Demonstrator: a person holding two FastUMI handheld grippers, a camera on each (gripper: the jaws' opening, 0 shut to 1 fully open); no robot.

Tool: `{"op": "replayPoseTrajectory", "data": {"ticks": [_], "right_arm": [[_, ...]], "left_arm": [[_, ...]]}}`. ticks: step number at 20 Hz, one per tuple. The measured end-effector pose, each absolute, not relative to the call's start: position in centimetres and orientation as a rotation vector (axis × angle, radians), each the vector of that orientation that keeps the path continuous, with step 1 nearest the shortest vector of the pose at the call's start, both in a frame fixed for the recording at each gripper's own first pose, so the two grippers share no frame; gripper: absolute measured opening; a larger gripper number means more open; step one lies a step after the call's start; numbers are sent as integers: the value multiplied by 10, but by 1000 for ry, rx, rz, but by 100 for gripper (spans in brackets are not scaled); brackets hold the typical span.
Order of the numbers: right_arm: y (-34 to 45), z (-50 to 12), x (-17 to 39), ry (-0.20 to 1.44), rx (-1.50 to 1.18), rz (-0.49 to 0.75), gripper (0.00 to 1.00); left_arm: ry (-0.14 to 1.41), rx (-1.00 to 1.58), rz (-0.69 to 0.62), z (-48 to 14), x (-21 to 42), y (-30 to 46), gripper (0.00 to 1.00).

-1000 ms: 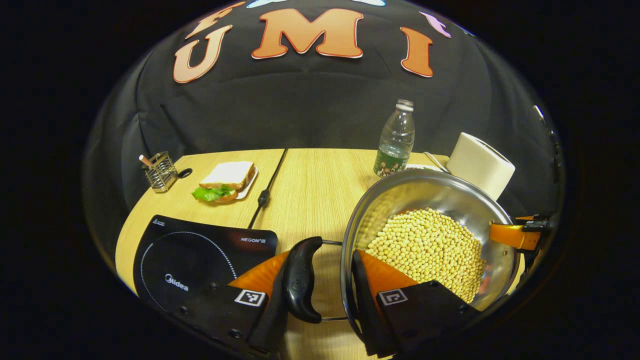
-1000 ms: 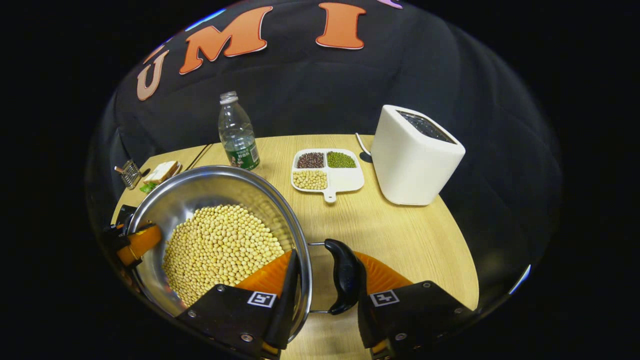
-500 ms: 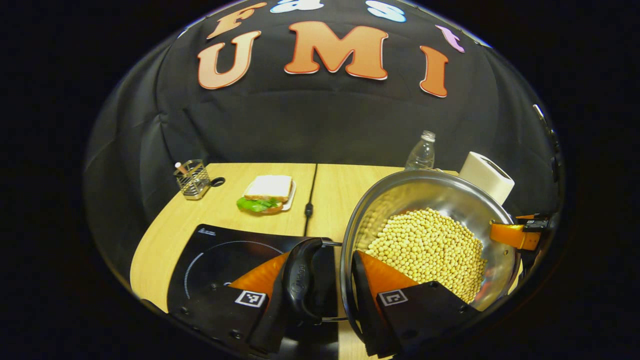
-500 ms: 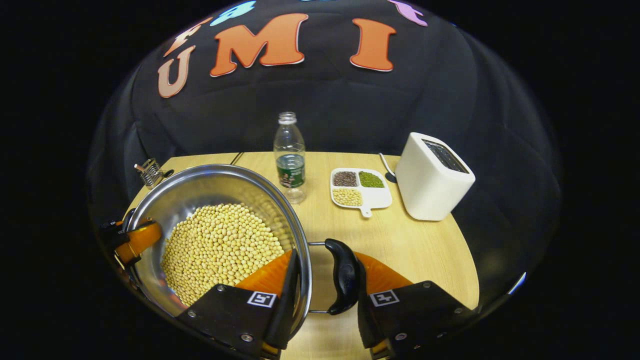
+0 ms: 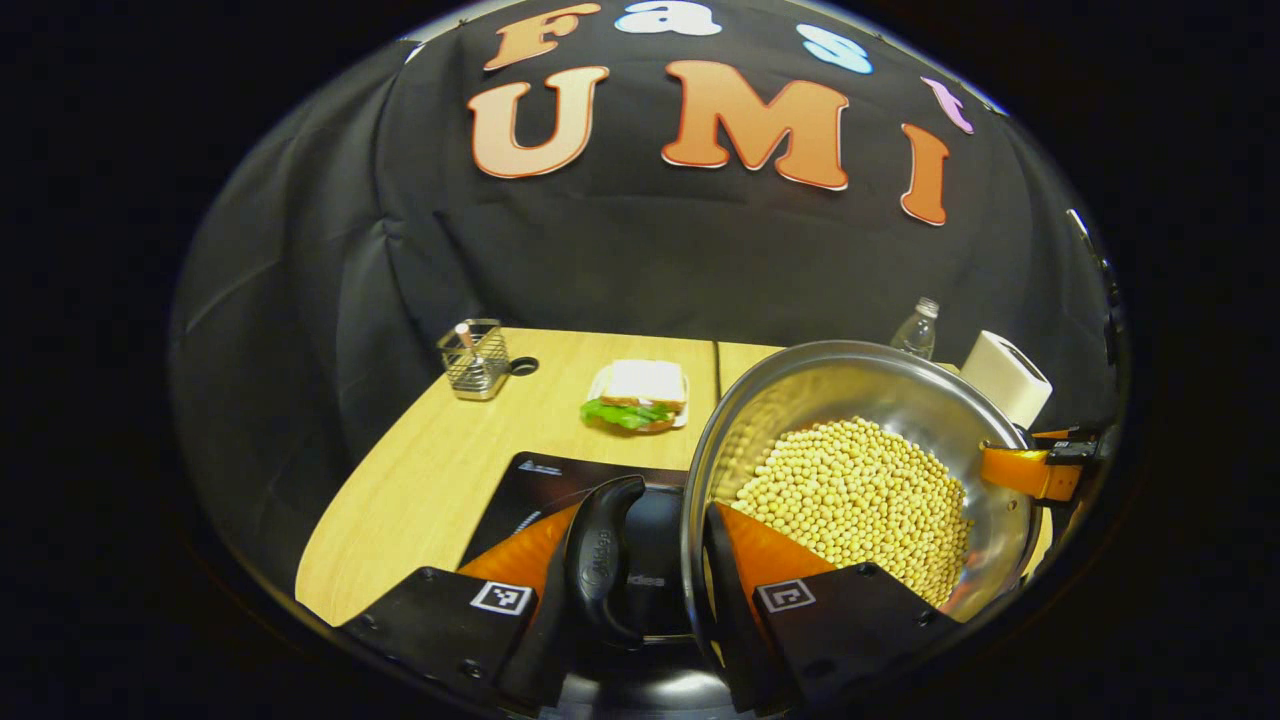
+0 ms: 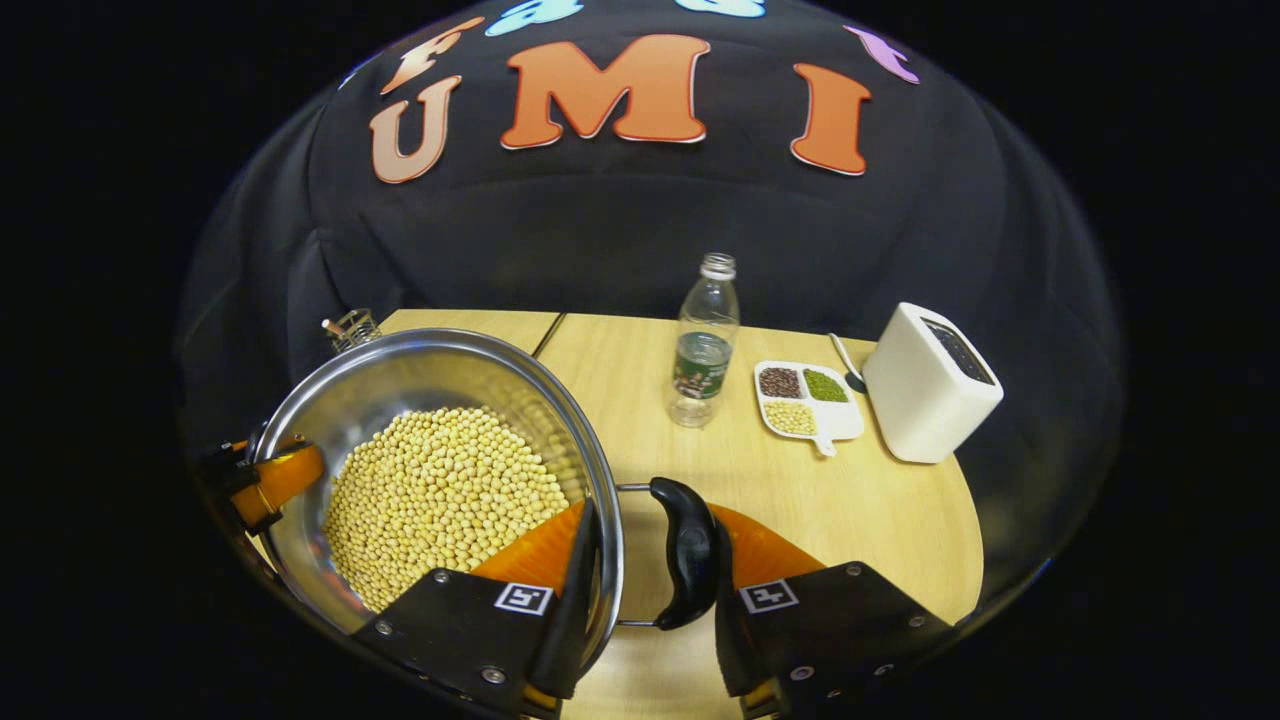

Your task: First push the handle of the pot to place it horizontally, then grasp the pot with both hands and set it on the induction cooktop.

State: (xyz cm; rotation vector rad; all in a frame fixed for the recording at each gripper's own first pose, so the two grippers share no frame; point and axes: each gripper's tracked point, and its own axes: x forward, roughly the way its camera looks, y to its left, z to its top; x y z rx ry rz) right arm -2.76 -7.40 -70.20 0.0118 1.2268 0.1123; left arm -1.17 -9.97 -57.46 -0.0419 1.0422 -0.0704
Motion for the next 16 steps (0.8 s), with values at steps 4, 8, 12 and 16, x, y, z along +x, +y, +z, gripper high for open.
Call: {"op": "replayPoseTrajectory", "data": {"ticks": [4,8,12,16], "right_arm": [[-78,-701,-18,1215,5,154,53],[-78,-700,-18,1197,-13,191,53],[-77,-702,-17,1205,-9,204,53],[-80,-696,-15,1213,-16,203,53]], "left_arm": [[1039,-45,-24,-561,-14,-59,65],[1045,-65,6,-564,-16,-13,67],[1049,-58,24,-565,-19,15,65],[1060,-65,27,-574,-20,32,70]]}}
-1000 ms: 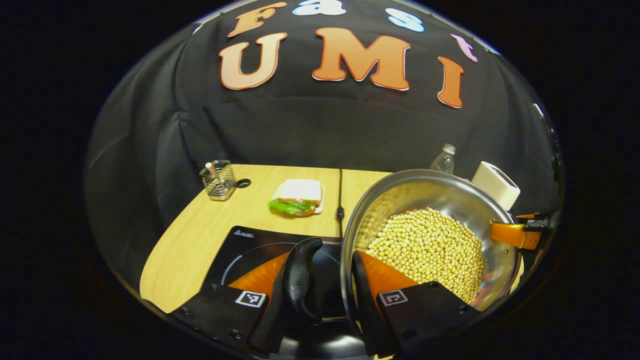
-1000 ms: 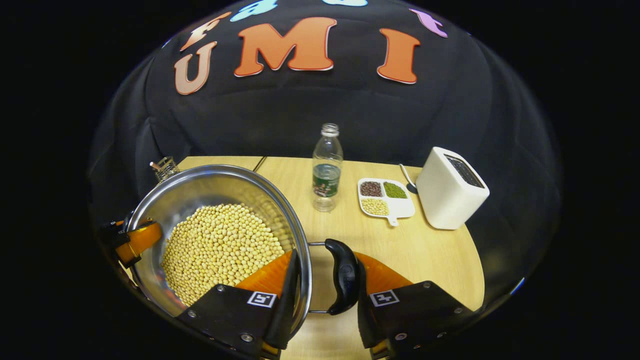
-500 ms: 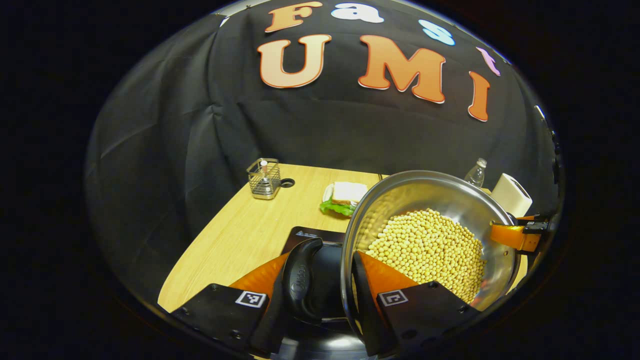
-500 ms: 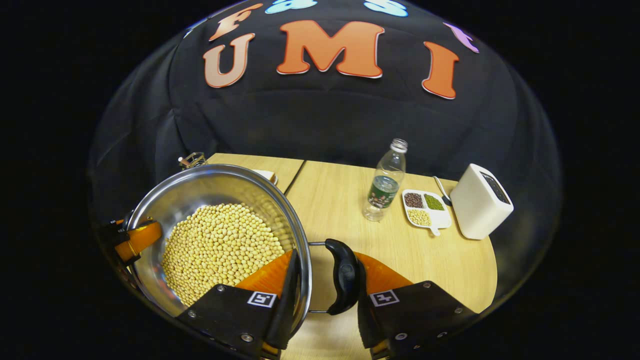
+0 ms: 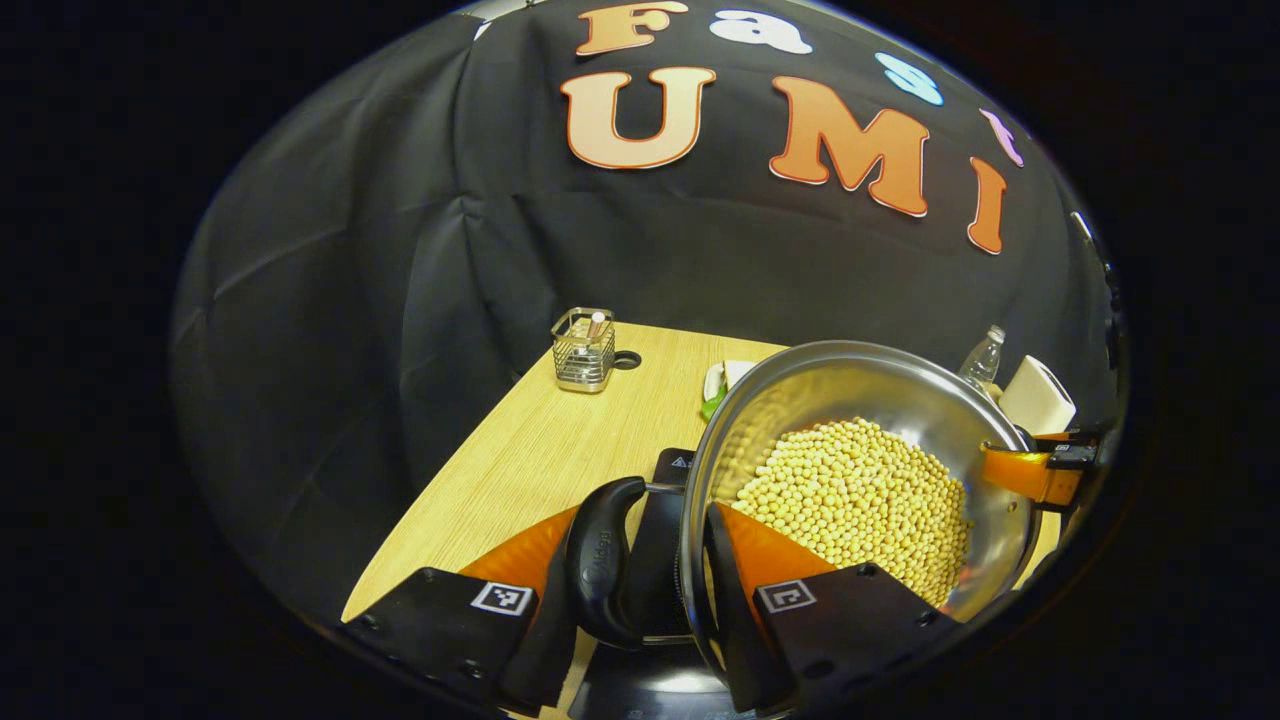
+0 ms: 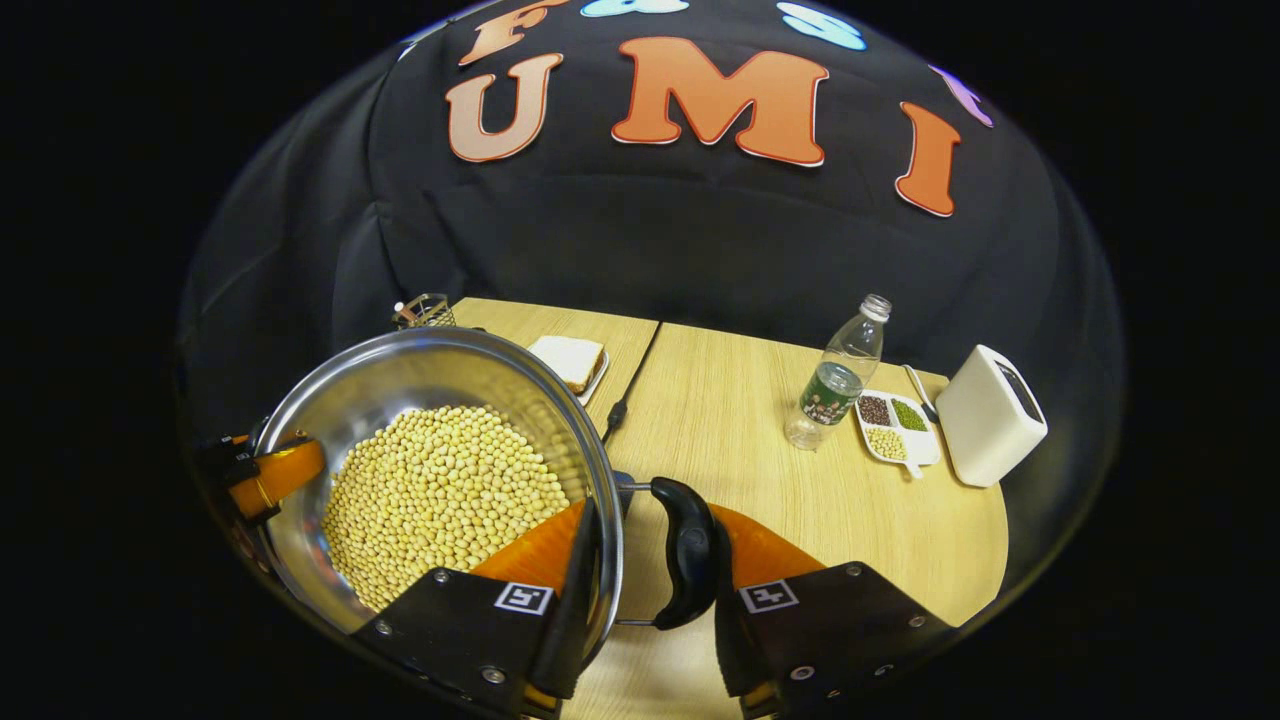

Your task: First push the handle of the pot to place it horizontally, then grasp the pot with both hands and set it on the induction cooktop.

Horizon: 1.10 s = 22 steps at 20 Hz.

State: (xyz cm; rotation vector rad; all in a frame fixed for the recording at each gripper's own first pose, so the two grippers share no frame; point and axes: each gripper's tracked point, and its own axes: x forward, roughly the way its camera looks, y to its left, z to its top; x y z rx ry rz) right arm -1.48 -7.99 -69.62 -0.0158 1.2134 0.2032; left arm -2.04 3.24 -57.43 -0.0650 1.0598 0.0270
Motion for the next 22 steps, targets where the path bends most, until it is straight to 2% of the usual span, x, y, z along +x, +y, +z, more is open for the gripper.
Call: {"op": "replayPoseTrajectory", "data": {"ticks": [1,2,4,5,10,11,14,21,22], "right_arm": [[-79,-697,-17,1215,-19,203,53],[-81,-697,-16,1219,-19,199,53],[-84,-694,-15,1225,-16,192,53],[-84,-689,-16,1230,-12,188,53],[-90,-684,-10,1270,-11,177,54],[-91,-682,-8,1275,-14,175,53],[-93,-677,-4,1276,-16,172,53],[-92,-695,-8,1308,6,187,53],[-92,-695,-8,1314,6,186,54]], "left_arm": [[1064,-67,25,-577,-21,36,64],[1066,-66,22,-580,-21,38,67],[1070,-65,16,-588,-22,39,64],[1073,-66,14,-592,-22,41,67],[1109,-73,5,-602,-24,37,65],[1117,-76,5,-604,-26,37,67],[1127,-83,5,-607,-28,37,67],[1166,-86,22,-605,-27,39,68],[1171,-88,22,-605,-27,40,70]]}}
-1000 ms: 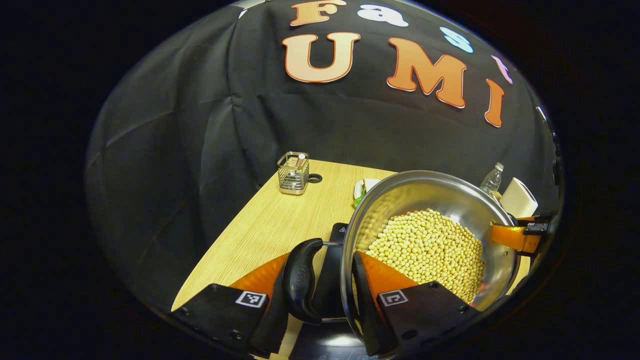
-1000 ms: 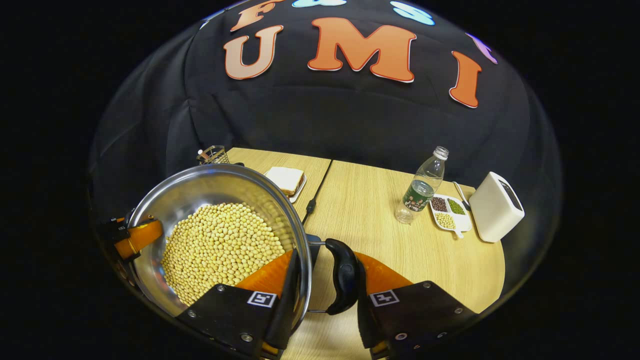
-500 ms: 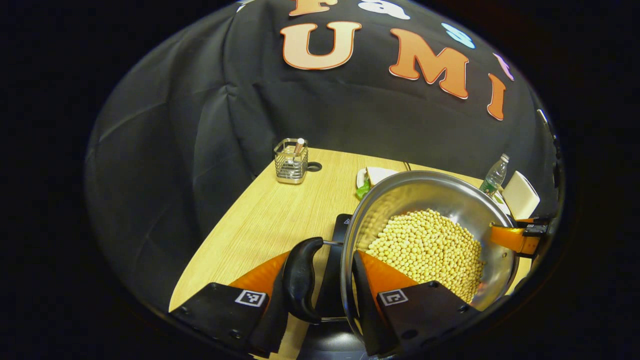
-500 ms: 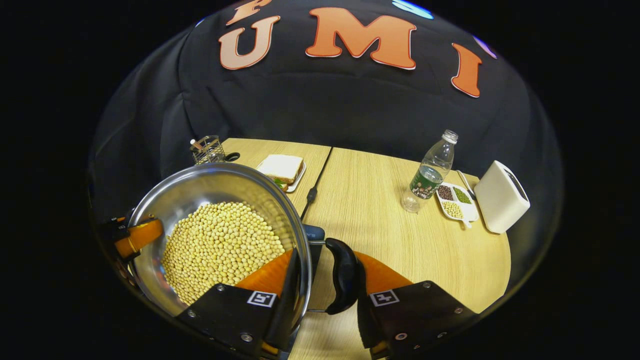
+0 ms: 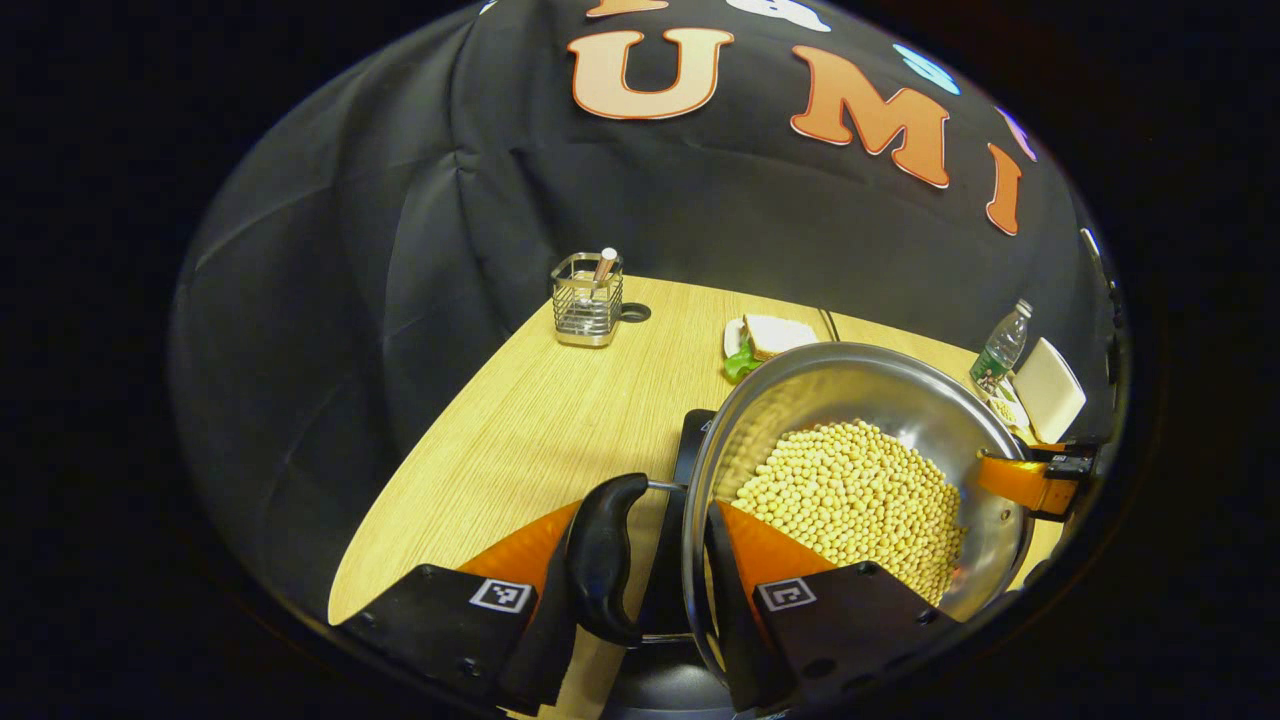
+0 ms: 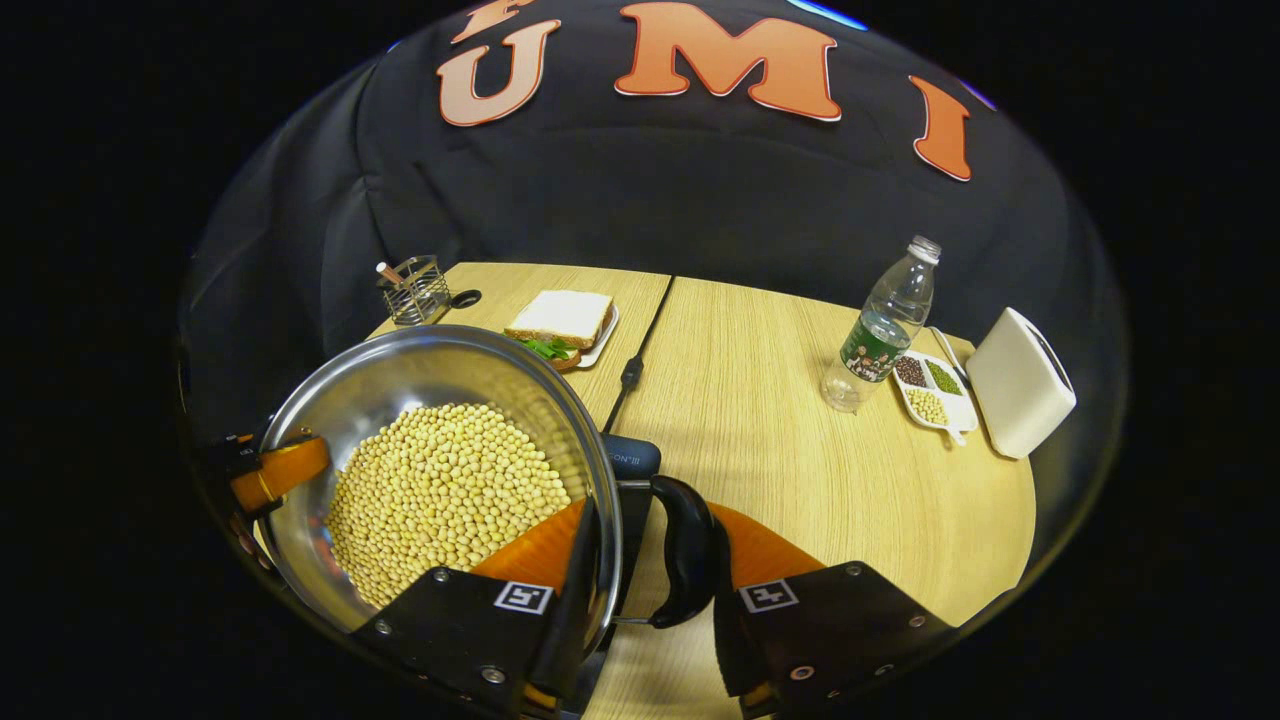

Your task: First push the handle of the pot to place it horizontally, then grasp the pot with both hands and set it on the induction cooktop.

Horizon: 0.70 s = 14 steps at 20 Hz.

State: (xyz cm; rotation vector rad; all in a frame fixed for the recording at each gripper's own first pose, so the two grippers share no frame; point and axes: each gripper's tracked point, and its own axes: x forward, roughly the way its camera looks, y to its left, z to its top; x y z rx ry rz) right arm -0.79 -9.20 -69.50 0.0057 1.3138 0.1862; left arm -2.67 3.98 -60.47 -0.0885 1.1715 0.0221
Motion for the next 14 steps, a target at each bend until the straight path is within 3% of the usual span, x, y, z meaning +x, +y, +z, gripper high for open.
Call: {"op": "replayPoseTrajectory", "data": {"ticks": [5,8,9,14], "right_arm": [[-92,-693,-4,1293,6,190,51],[-95,-688,-3,1287,19,224,64],[-96,-682,-3,1288,43,234,65],[-114,-626,17,1157,67,262,71]], "left_arm": [[1170,-95,14,-608,-28,39,68],[1164,-80,7,-608,-30,39,70],[1157,-79,13,-607,-28,39,75],[1030,-23,57,-568,-2,46,76]]}}
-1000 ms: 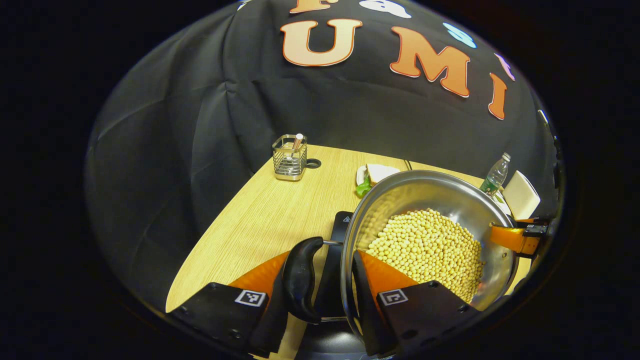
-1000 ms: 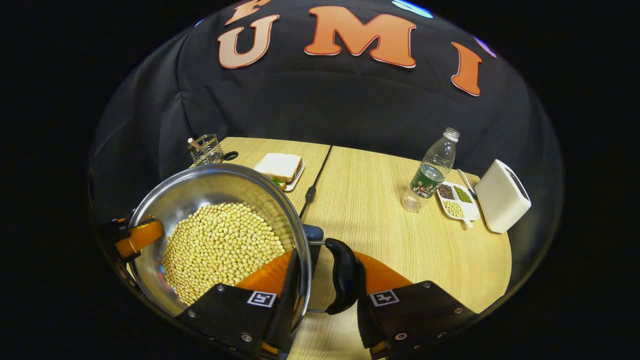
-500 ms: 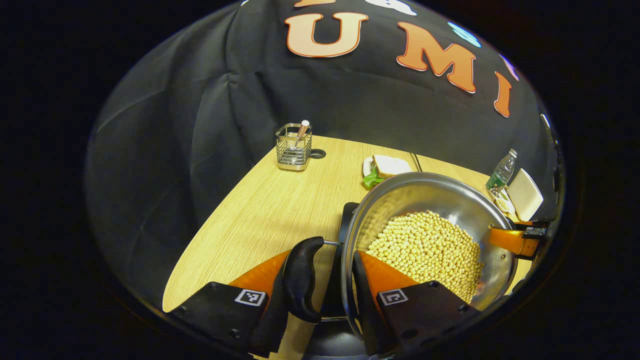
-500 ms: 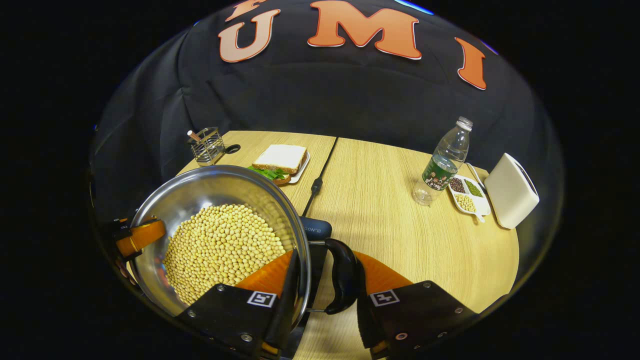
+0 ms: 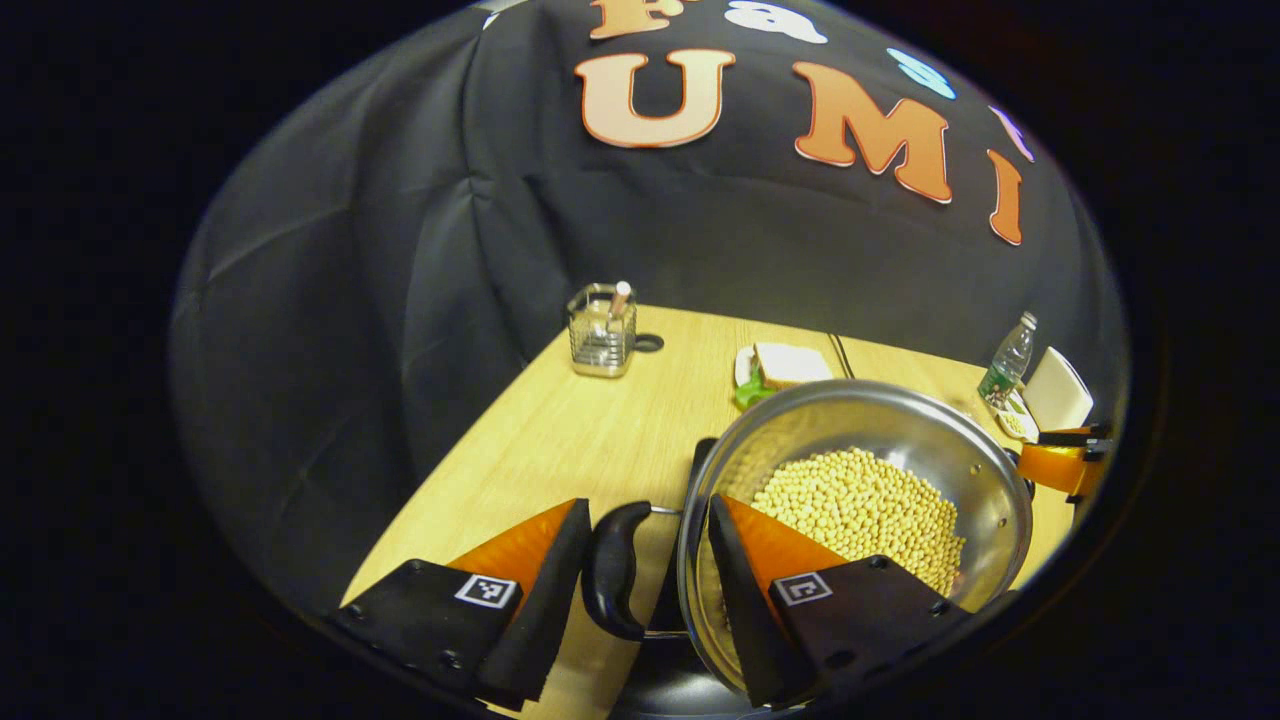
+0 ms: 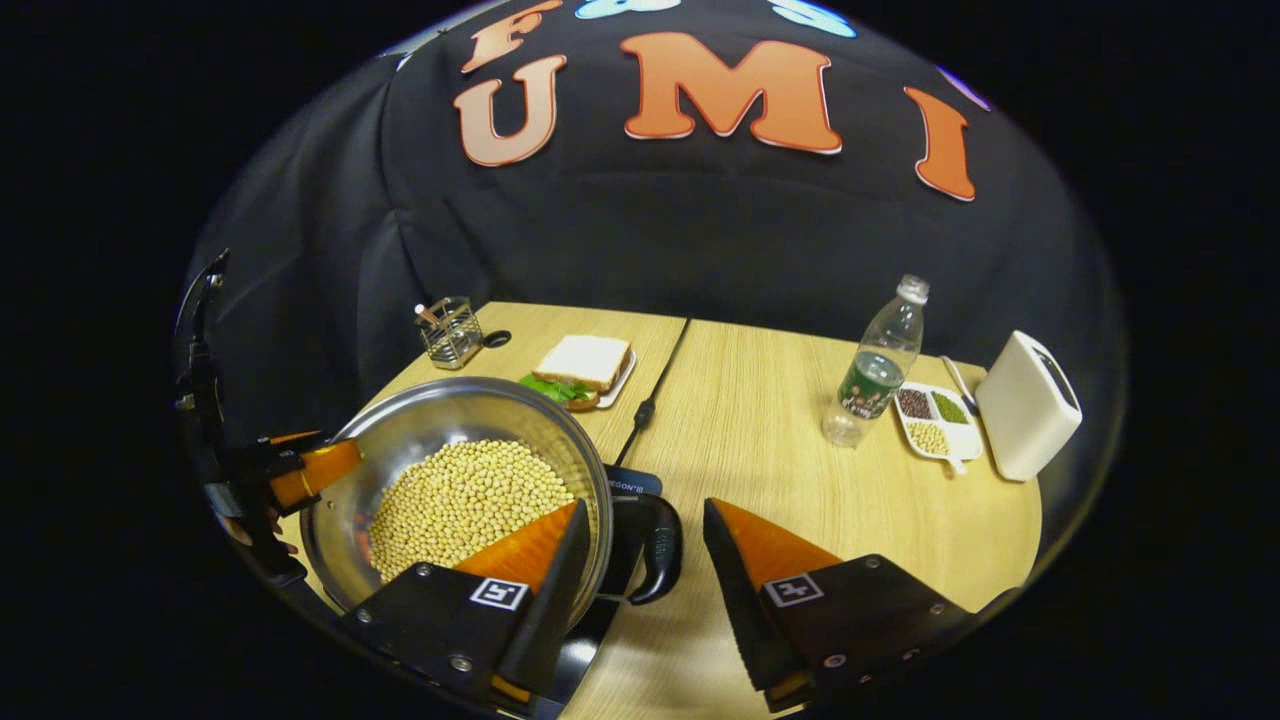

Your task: First push the handle of the pot to place it horizontally, then grasp the pot with both hands and set it on the induction cooktop.

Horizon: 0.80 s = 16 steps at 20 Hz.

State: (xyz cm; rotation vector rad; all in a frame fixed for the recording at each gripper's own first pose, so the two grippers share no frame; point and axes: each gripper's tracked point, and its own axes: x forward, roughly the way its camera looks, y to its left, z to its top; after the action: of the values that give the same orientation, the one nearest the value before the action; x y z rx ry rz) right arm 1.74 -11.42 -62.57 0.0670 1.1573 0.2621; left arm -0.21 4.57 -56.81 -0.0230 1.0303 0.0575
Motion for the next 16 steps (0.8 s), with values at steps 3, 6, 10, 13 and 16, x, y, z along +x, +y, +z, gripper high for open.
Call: {"op": "replayPoseTrajectory", "data": {"ticks": [3,6,10,13,16], "right_arm": [[-142,-586,28,1085,46,284,78],[-177,-544,38,976,14,240,82],[-215,-486,49,852,23,196,85],[-242,-433,51,753,16,183,88],[-255,-373,53,629,71,200,93]], "left_arm": [[931,-3,45,-521,12,40,82],[805,17,44,-467,27,36,82],[679,29,25,-393,43,10,84],[599,0,-8,-340,53,-16,94],[493,-38,-51,-272,56,-40,94]]}}
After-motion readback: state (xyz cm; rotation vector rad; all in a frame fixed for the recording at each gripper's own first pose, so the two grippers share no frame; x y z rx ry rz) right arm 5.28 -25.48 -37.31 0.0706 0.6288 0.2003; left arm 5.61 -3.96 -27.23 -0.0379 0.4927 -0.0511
